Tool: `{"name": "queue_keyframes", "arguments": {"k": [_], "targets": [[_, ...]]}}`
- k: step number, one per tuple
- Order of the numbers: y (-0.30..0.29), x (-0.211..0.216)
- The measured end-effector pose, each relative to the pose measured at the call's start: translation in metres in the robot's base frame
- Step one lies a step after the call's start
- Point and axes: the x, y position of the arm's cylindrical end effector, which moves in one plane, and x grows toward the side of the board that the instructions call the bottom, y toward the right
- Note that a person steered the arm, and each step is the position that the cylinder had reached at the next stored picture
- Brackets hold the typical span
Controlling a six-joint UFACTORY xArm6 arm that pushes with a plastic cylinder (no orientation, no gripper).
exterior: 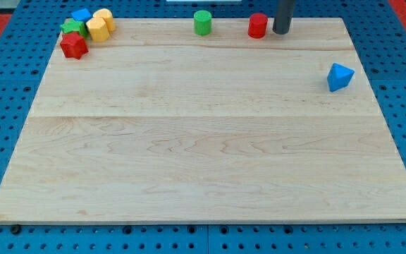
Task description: Push the red circle into green circle
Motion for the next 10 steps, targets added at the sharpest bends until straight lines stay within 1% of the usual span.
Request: {"name": "queue_keyframes", "arguments": {"k": [1,2,3,4,5,6,7,8,10], "targets": [[-0.019,0.007],[-0.021,0.007],[-0.01,-0.001],[-0.01,-0.019],[-0.026,-0.031],[-0.05,-0.031],[-0.045,-0.031],[-0.016,-0.039],[-0.066,-0.044]]}}
